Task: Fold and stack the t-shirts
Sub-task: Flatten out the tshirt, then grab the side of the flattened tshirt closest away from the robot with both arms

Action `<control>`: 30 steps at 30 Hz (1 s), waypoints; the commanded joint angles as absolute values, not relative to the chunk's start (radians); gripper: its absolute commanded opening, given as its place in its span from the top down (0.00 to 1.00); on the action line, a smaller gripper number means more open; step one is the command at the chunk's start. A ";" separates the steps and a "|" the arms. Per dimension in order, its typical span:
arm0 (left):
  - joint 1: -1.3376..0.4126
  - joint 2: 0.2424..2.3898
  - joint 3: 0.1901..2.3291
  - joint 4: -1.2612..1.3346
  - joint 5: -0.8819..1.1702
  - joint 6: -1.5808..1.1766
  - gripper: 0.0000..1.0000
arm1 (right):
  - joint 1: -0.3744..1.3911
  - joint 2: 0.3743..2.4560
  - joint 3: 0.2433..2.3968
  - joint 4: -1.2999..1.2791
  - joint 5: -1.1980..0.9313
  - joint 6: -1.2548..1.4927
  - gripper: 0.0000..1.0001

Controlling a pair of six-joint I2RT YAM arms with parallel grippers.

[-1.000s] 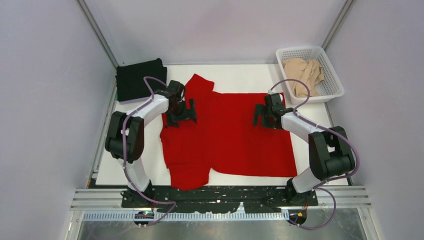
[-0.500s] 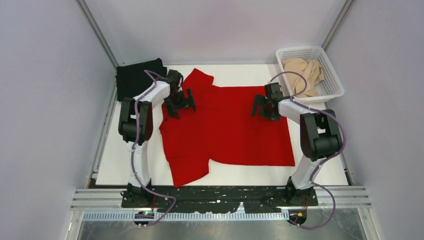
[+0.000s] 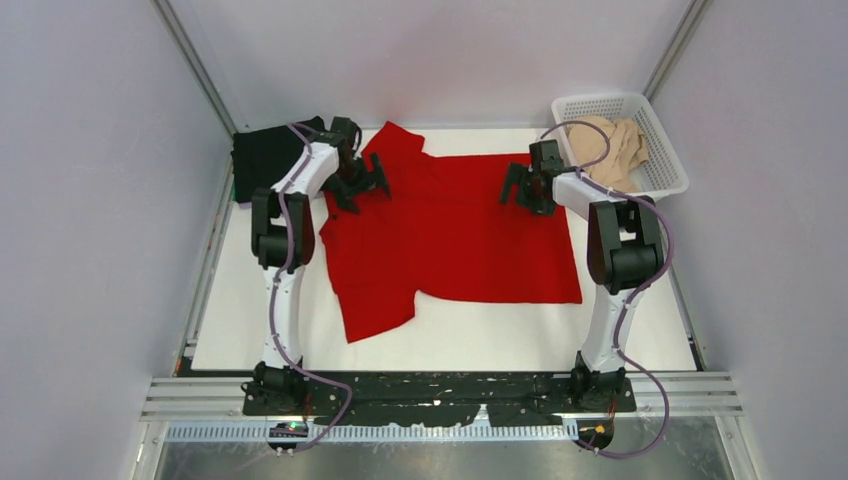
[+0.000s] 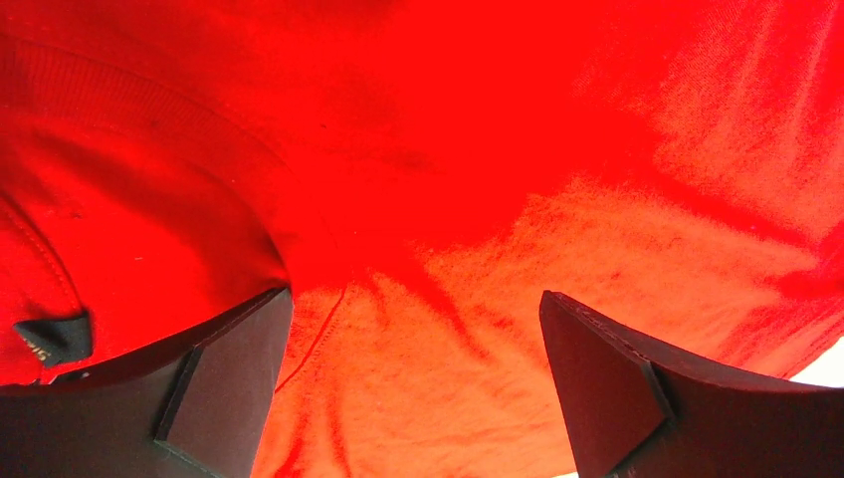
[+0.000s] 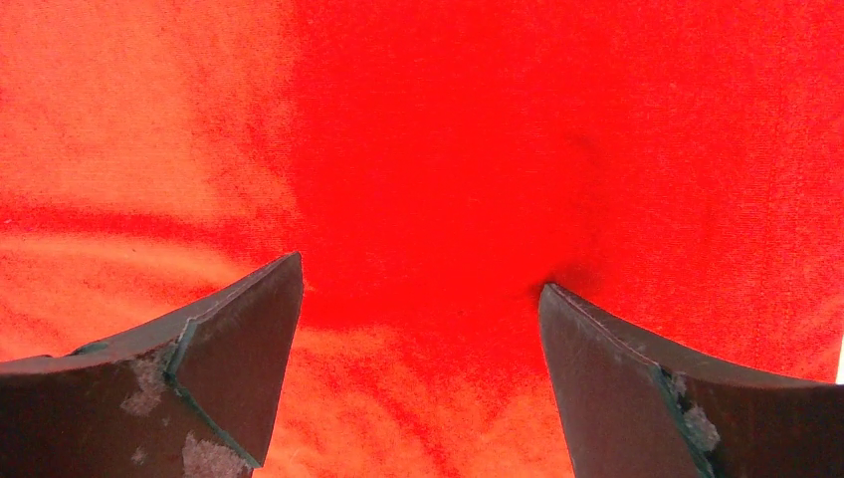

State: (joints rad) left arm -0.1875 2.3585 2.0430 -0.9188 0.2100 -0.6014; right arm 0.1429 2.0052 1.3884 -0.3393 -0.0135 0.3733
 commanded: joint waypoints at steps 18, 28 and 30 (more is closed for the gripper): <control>-0.443 1.295 0.971 -0.821 -0.088 -0.679 0.01 | 0.133 0.998 0.679 -0.226 0.191 0.450 0.05; -0.606 1.023 0.560 -0.795 -0.032 -0.827 0.13 | 0.129 0.798 0.546 -0.239 0.247 0.503 0.04; -0.635 1.017 0.523 -0.759 -0.009 -0.852 0.19 | 0.128 0.803 0.542 -0.241 0.235 0.497 0.05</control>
